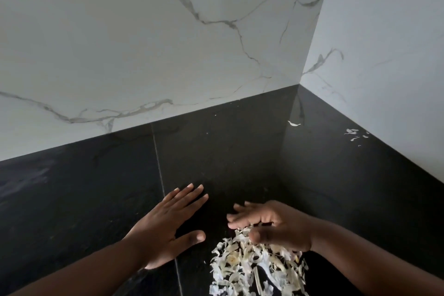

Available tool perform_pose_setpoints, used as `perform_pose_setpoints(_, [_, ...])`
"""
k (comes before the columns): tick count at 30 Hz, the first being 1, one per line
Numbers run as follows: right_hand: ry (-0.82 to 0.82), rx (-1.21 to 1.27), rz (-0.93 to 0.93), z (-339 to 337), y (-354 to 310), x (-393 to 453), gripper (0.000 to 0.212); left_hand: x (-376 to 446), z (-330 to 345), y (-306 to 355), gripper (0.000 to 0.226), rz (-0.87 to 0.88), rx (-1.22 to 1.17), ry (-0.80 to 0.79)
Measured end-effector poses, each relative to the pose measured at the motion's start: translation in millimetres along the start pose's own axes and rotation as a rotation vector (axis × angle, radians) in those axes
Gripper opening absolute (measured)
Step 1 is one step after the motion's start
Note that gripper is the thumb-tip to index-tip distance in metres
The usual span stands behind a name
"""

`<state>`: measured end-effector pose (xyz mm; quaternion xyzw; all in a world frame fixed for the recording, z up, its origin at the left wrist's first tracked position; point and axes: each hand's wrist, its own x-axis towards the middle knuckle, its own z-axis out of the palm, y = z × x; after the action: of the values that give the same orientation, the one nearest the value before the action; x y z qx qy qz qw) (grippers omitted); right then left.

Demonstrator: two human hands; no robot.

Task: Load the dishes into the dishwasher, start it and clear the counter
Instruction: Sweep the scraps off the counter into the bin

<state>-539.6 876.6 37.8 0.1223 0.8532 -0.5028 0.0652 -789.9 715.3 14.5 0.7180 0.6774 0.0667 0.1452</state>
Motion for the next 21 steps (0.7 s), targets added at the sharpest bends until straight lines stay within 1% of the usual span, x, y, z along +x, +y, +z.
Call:
perform_pose_setpoints(1, [0.062, 0.065, -0.004, -11, -3, -4, 0.079, 0, 0, 0, 0.07, 0.002, -0.008, 0.005])
perform_pose_setpoints(2, [0.193, 0.105, -0.005, -26, -5, -8, 0.067, 0, -1, -1, 0.07, 0.003, -0.018, 0.009])
perform_pose_setpoints(5, [0.776, 0.159, 0.048, -88, 12, -23, 0.025, 0, -1, -1, 0.07, 0.006, -0.034, 0.013])
perform_pose_setpoints(6, [0.927, 0.113, 0.111, -111, 24, -32, 0.017, 0, -1, -2, 0.071, 0.008, -0.035, 0.01])
perform_pose_setpoints(7, [1.02, 0.017, 0.197, -133, 38, -43, 0.018, 2, -2, -2, 0.072, 0.011, -0.032, 0.003])
perform_pose_setpoints(8, [1.058, -0.094, 0.31, -151, 51, -54, 0.025, 3, -2, -3, 0.074, 0.016, -0.023, -0.007])
perform_pose_setpoints(9, [1.057, -0.182, 0.422, -166, 65, -65, 0.037, 4, -2, -5, 0.076, 0.021, -0.008, -0.018])
perform_pose_setpoints(11, [1.026, -0.279, 0.559, -188, 90, -82, 0.057, 7, -2, -7, 0.081, 0.026, 0.009, -0.032])
perform_pose_setpoints(13, [0.994, -0.311, 0.591, -202, 110, -91, 0.069, 9, -1, -9, 0.083, 0.029, 0.009, -0.038])
perform_pose_setpoints(15, [0.963, -0.303, 0.593, -209, 128, -93, 0.075, 9, -1, -9, 0.082, 0.034, 0.004, -0.027])
perform_pose_setpoints(17, [0.967, -0.318, 0.606, -211, 147, -89, 0.079, 8, -1, -8, 0.079, 0.032, -0.011, -0.012])
perform_pose_setpoints(19, [0.975, -0.364, 0.633, -209, 160, -83, 0.081, 6, -1, -7, 0.073, 0.033, -0.032, 0.008])
perform_pose_setpoints(21, [0.962, -0.394, 0.619, -201, 164, -75, 0.077, 5, -1, -5, 0.07, 0.034, -0.035, 0.015])
